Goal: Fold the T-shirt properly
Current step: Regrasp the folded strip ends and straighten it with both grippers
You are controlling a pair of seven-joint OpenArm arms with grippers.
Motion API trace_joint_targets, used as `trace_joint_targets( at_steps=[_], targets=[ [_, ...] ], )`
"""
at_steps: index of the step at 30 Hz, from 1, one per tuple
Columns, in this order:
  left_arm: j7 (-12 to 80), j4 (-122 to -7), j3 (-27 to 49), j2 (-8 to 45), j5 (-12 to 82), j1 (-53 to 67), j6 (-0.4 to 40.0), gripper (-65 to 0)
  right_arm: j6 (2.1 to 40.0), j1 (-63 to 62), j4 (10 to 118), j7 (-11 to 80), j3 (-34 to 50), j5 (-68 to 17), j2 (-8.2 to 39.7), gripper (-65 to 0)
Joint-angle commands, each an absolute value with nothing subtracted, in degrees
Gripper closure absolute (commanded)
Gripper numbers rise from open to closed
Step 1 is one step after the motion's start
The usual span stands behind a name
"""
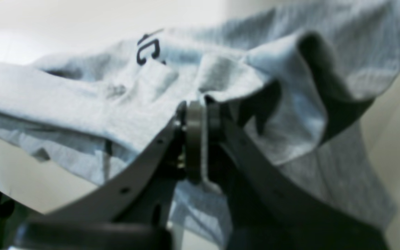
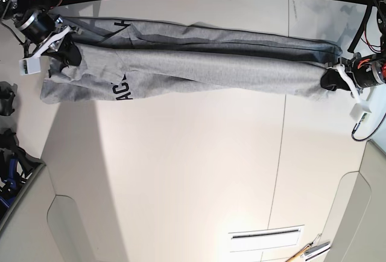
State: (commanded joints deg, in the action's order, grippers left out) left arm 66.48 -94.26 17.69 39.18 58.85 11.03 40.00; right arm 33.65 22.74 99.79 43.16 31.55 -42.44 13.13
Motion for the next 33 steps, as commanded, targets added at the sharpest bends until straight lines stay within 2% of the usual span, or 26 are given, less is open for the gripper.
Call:
trace_joint_targets(
  at_steps=[2,4,5,6,12,16,19,20,21,23,27,33],
  targets=[
    [66.4,-94.3,17.7,39.0,58.9,11.0,40.0,-15.2,33.6,23.1,99.4,43.1,31.6,-42.4,13.1,-2.1],
    [66.4,-94.3,17.7,38.9,58.9,11.0,40.0,-19.5,33.6,23.1,99.2,43.2,31.6,-42.5,13.1,-19.6],
    [66.2,-94.3,17.7,38.9,58.9,11.0,40.0,-21.2,33.6,23.0,99.3,43.2,31.6,-42.5,13.2,-24.6],
    [65.8,-94.3,17.7,38.9,58.9,11.0,40.0,-23.0,33.4,23.0,99.3,43.2,31.6,-42.6,13.2,-26.1],
    [64.5,-94.3,19.4,38.9,58.9,11.4,40.0,-24.6,33.3,23.0,102.0,44.1,36.1,-47.0,13.1,-26.1],
    [63.5,-94.0,23.1,38.8,58.1,13.1,40.0,-36.2,33.3,23.0,106.7,44.2,38.7,-47.5,13.1,-26.1],
    [60.7,-92.6,25.3,37.4,53.8,13.7,38.9,-39.7,33.4,22.3,108.4,44.2,38.6,-48.2,13.1,-26.0],
    [60.1,-91.7,25.3,36.8,53.2,13.7,38.7,-40.2,33.5,22.2,108.4,44.0,38.6,-48.1,13.1,-24.7],
    [59.9,-90.6,25.3,36.1,52.8,13.8,38.8,-41.4,33.5,22.3,108.4,43.6,38.5,-48.0,13.1,-19.7],
    [59.6,-88.1,25.3,34.8,52.9,13.8,38.8,-43.7,33.5,22.2,107.9,43.5,38.2,-46.3,12.8,-1.5],
    [56.1,-84.0,25.3,34.4,50.1,13.8,38.8,-43.7,33.5,22.3,104.8,42.9,36.6,-43.2,11.4,0.0],
    [55.9,-83.7,25.3,34.2,49.9,14.6,39.3,-43.7,33.5,22.2,94.8,39.9,33.8,-42.3,11.4,0.0]
  ],
)
